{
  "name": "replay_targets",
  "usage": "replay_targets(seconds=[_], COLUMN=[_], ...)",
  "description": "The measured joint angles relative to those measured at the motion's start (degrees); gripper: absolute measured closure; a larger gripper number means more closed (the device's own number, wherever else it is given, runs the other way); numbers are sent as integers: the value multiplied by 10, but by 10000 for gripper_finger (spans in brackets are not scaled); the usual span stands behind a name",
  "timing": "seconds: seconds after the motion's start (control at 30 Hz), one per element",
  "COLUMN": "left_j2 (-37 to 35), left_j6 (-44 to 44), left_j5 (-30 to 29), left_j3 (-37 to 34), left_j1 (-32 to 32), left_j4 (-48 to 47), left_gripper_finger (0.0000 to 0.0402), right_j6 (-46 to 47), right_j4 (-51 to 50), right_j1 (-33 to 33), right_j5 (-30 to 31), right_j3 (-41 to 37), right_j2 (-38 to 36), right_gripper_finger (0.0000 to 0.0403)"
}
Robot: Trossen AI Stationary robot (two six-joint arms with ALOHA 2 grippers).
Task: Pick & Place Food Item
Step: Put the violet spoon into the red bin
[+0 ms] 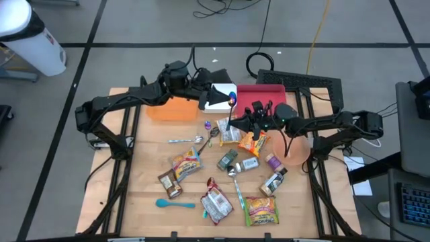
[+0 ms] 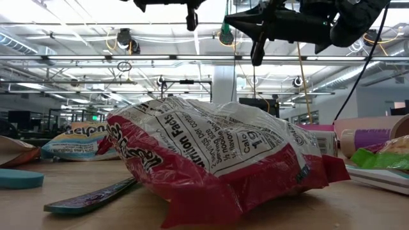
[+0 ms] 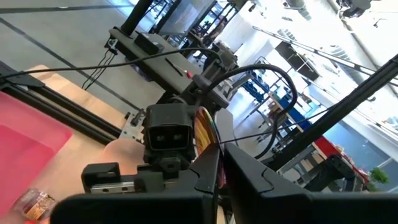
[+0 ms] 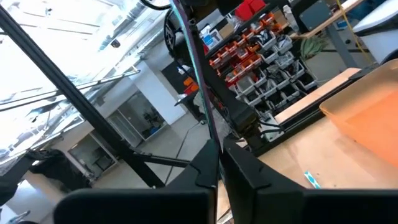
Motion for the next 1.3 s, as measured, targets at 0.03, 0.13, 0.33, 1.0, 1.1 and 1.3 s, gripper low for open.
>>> replay_targets(seconds=[0.03,0.13,0.33,1.0,1.1,1.3], left_j2=[0,0,0,0,0,-1], left_j6=[-1,-1,-1,12,4,-28], left_j5=[0,0,2,5,10,61], left_j3=[0,0,0,0,0,0], left_j1=[0,0,0,18,28,54], left_j4=[0,0,0,37,52,98], left_gripper_finger=[377,378,369,219,218,217], right_j6=[0,0,1,5,5,9], right_j4=[0,0,-1,2,-2,-17], right_j1=[0,0,0,-2,-12,-46], right_j5=[0,0,1,2,-2,-38], right_j3=[0,0,0,0,-1,-1], right_j2=[0,0,0,-9,-18,-45], right_gripper_finger=[400,400,402,403,403,402])
